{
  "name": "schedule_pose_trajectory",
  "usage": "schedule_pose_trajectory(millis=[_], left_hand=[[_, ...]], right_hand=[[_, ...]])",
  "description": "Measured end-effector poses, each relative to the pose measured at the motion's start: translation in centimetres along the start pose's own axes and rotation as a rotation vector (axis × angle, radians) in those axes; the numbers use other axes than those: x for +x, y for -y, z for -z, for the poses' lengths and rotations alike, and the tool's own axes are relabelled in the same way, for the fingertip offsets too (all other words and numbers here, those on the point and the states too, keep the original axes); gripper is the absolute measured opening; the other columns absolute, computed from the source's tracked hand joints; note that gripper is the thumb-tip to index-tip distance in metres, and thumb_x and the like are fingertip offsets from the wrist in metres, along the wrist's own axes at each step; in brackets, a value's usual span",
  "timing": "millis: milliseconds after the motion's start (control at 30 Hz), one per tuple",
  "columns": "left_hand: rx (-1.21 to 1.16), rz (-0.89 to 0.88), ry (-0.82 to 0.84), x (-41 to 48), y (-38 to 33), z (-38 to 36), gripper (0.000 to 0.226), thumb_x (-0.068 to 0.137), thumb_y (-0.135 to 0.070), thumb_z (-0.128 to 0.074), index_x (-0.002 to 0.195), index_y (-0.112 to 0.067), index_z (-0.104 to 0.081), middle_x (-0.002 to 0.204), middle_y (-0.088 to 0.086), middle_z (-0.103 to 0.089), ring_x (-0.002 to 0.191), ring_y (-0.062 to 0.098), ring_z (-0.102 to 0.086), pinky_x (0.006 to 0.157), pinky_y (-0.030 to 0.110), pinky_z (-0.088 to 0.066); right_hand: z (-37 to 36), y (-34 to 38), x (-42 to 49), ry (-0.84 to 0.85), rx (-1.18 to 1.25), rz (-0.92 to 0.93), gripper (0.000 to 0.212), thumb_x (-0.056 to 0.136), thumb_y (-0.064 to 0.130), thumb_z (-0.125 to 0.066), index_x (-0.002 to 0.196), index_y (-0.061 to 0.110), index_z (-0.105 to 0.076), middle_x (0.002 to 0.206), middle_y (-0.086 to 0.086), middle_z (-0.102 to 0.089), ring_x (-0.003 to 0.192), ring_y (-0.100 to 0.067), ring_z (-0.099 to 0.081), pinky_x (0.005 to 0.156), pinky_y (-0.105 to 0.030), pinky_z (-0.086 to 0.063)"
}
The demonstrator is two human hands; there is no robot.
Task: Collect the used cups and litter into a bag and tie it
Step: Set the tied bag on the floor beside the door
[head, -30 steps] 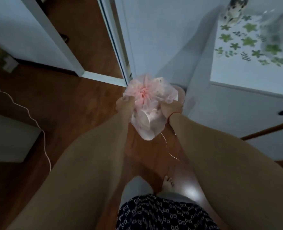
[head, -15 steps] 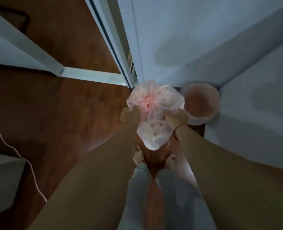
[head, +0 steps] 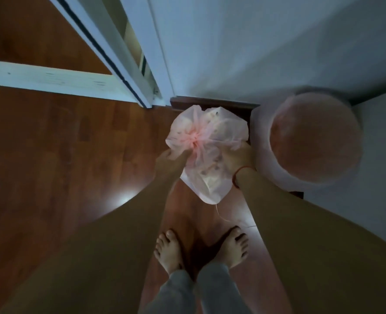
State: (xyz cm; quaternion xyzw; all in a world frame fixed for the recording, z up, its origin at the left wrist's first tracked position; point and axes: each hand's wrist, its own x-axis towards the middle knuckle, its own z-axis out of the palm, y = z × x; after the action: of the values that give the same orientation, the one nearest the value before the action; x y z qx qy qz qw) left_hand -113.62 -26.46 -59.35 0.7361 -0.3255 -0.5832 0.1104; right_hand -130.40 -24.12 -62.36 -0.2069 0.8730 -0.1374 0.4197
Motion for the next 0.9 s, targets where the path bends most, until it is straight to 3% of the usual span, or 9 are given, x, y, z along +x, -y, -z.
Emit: schedule_pose_trajectory(millis=[100, 200, 300, 400, 500, 567, 667, 767, 900], left_hand=[[0.011, -0.051, -0.008, 3.6, 0.0, -2.1, 0.062, 0.066, -0.048, -0.082, 0.115, -0.012, -0.069, 0.105, 0.003, -0.073, 0.093, 0.018, -0.07, 0.077, 0.028, -0.058], [0.107, -0.093, -0.006, 5.7, -0.3, -3.8, 0.062, 0.076, -0.044, -0.077, 0.124, -0.006, -0.063, 0.117, 0.005, -0.069, 0.101, 0.018, -0.067, 0.065, 0.014, -0.051], [0.161, -0.1, 0.017, 6.2, -1.1, -4.9, 0.049, 0.085, -0.033, -0.071, 0.123, -0.003, -0.062, 0.118, 0.013, -0.067, 0.106, 0.026, -0.066, 0.087, 0.033, -0.055], [0.246, -0.114, 0.017, 3.8, -3.0, -4.8, 0.048, 0.086, -0.032, -0.067, 0.125, -0.004, -0.061, 0.118, 0.015, -0.066, 0.109, 0.032, -0.065, 0.096, 0.044, -0.054], [0.445, -0.129, 0.008, 0.7, -5.7, -3.4, 0.053, 0.089, -0.035, -0.062, 0.13, -0.001, -0.057, 0.128, 0.015, -0.061, 0.118, 0.032, -0.06, 0.096, 0.033, -0.049], [0.586, -0.154, 0.014, -2.4, -8.7, -1.7, 0.055, 0.09, -0.041, -0.058, 0.128, -0.002, -0.058, 0.128, 0.015, -0.061, 0.116, 0.031, -0.061, 0.089, 0.03, -0.048], [0.753, -0.219, -0.005, -8.1, -13.8, 1.2, 0.066, 0.079, -0.058, -0.045, 0.121, -0.011, -0.062, 0.124, 0.01, -0.064, 0.112, 0.029, -0.062, 0.094, 0.038, -0.052], [0.786, -0.289, -0.084, -16.8, -20.1, 4.9, 0.05, 0.076, -0.053, -0.055, 0.114, -0.021, -0.064, 0.119, 0.007, -0.067, 0.109, 0.029, -0.064, 0.093, 0.041, -0.053], [0.863, -0.435, -0.155, -33.0, -29.0, 10.2, 0.051, 0.091, -0.035, -0.056, 0.135, -0.012, -0.048, 0.143, 0.009, -0.05, 0.132, 0.029, -0.048, 0.106, 0.038, -0.039]], right_hand=[[-0.7, 0.1, 3.2, -0.056, 0.074, -0.001, 0.058, 0.069, 0.052, -0.063, 0.114, 0.015, -0.064, 0.108, -0.008, -0.069, 0.097, -0.028, -0.067, 0.083, -0.038, -0.057], [-0.1, 1.4, 4.2, -0.104, 0.057, -0.016, 0.082, 0.08, 0.043, -0.065, 0.145, 0.004, -0.033, 0.144, -0.016, -0.045, 0.132, -0.031, -0.047, 0.107, -0.041, -0.042], [0.6, 2.0, 4.0, -0.091, -0.012, -0.117, 0.084, 0.094, 0.034, -0.05, 0.151, -0.003, -0.001, 0.159, -0.018, -0.015, 0.148, -0.032, -0.017, 0.119, -0.039, -0.022], [1.6, 2.7, 2.0, -0.117, 0.01, -0.086, 0.071, 0.084, 0.029, -0.048, 0.146, 0.001, -0.03, 0.146, -0.018, -0.043, 0.133, -0.034, -0.045, 0.108, -0.043, -0.041], [4.0, 3.9, -1.5, -0.013, -0.035, -0.06, 0.051, 0.08, 0.03, -0.051, 0.124, 0.002, -0.055, 0.12, -0.017, -0.063, 0.108, -0.033, -0.062, 0.08, -0.031, -0.05], [6.6, 5.9, -5.2, 0.056, -0.138, -0.022, 0.049, 0.088, 0.03, -0.052, 0.129, 0.004, -0.052, 0.13, -0.017, -0.057, 0.118, -0.033, -0.057, 0.089, -0.032, -0.048], [12.0, 10.7, -12.0, 0.098, -0.285, 0.053, 0.057, 0.09, 0.03, -0.05, 0.141, 0.005, -0.041, 0.147, -0.018, -0.041, 0.136, -0.033, -0.041, 0.112, -0.041, -0.035], [19.0, 16.2, -20.3, 0.066, -0.404, 0.227, 0.044, 0.091, 0.02, -0.049, 0.132, 0.004, -0.05, 0.141, -0.017, -0.047, 0.132, -0.034, -0.045, 0.109, -0.04, -0.039], [29.3, 22.4, -33.2, -0.061, -0.508, 0.449, 0.039, 0.092, 0.018, -0.049, 0.129, 0.006, -0.05, 0.135, -0.016, -0.05, 0.126, -0.033, -0.048, 0.103, -0.04, -0.041]])
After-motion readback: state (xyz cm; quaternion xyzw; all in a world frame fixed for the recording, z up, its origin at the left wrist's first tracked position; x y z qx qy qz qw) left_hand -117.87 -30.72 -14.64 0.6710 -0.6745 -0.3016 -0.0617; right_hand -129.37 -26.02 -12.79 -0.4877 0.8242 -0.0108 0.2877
